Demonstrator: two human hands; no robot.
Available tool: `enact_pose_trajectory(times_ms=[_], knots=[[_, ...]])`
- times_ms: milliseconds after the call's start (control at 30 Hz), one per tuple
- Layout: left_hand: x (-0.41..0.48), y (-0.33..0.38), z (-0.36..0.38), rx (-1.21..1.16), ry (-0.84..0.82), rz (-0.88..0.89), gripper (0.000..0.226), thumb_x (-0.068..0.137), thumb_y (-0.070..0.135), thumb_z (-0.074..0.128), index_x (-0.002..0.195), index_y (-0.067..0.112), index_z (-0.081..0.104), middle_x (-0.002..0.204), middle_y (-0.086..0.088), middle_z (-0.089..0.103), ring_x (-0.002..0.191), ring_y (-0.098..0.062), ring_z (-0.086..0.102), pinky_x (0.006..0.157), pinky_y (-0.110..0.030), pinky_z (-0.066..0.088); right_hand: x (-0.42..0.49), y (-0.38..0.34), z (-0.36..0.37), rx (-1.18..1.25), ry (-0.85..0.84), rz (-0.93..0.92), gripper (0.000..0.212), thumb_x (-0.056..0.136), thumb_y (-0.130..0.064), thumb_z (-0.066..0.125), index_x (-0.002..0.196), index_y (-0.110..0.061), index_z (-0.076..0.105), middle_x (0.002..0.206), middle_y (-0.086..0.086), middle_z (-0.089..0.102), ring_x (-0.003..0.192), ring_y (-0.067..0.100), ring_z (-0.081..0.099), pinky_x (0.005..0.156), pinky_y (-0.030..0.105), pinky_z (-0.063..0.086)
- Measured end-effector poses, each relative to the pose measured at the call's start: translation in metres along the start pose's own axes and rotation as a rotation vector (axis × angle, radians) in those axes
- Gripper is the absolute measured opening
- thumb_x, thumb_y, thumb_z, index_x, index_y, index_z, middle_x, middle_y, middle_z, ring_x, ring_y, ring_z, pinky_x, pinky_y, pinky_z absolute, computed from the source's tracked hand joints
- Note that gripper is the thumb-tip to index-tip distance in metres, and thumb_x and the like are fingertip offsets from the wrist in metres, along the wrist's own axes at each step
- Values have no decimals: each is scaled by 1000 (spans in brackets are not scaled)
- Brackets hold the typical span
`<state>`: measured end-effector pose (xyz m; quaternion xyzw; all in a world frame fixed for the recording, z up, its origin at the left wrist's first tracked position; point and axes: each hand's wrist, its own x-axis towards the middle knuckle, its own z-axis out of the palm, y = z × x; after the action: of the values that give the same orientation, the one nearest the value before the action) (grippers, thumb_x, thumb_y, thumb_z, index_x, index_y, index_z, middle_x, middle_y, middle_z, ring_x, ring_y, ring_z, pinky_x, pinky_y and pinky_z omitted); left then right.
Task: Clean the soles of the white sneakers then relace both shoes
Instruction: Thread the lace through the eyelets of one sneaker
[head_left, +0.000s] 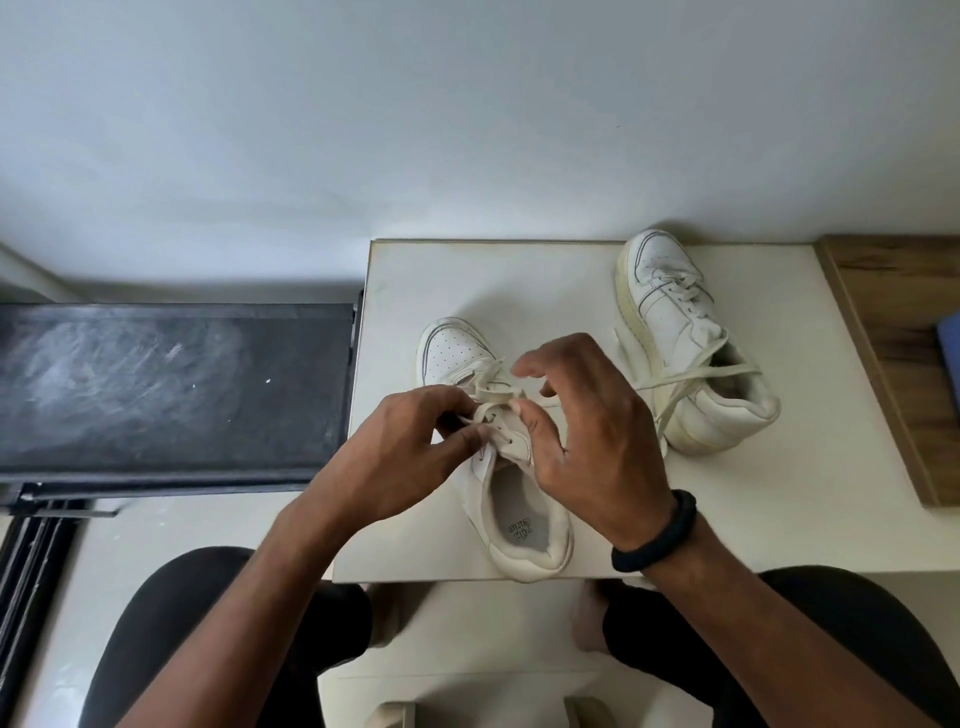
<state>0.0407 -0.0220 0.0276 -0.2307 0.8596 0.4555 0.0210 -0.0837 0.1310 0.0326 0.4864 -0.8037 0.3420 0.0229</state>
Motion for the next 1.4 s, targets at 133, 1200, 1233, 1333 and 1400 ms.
enact_pose_trajectory(times_ms=[133,1200,1233,1333,1400], knots=[[0,-5,-1,4,0,-31,12,100,36,68,95,26,73,86,12,74,85,1,66,70,-9,44,-4,2,2,-19,-184,-79,31,86,-27,70,116,-18,72,114,-2,57,101,17,53,85,36,51],[3,-8,-1,101,196,303,14,96,31,76,107,24,80,91,9,70,83,-8,68,74,-35,59,-7,9,23,738,-358,546,14,82,-28,55,76,-34,65,129,-14,55,132,15,46,114,43,36],[3,-8,-1,78,182,307,14,96,32,76,107,25,80,92,9,70,84,-9,68,74,-34,59,-6,10,22,753,-367,557,14,81,-27,55,73,-33,65,129,-13,55,133,16,46,115,44,35],[3,-6,0,47,162,311,16,96,35,74,107,25,80,95,9,72,86,-9,69,75,-32,59,-3,9,17,775,-389,586,14,78,-26,53,71,-29,65,132,-9,55,132,16,47,115,44,35],[3,-5,1,60,172,318,14,95,34,76,105,25,81,94,9,73,85,-9,69,75,-32,58,-1,10,14,788,-419,592,15,77,-24,53,71,-23,67,133,-5,54,130,14,50,113,40,38]])
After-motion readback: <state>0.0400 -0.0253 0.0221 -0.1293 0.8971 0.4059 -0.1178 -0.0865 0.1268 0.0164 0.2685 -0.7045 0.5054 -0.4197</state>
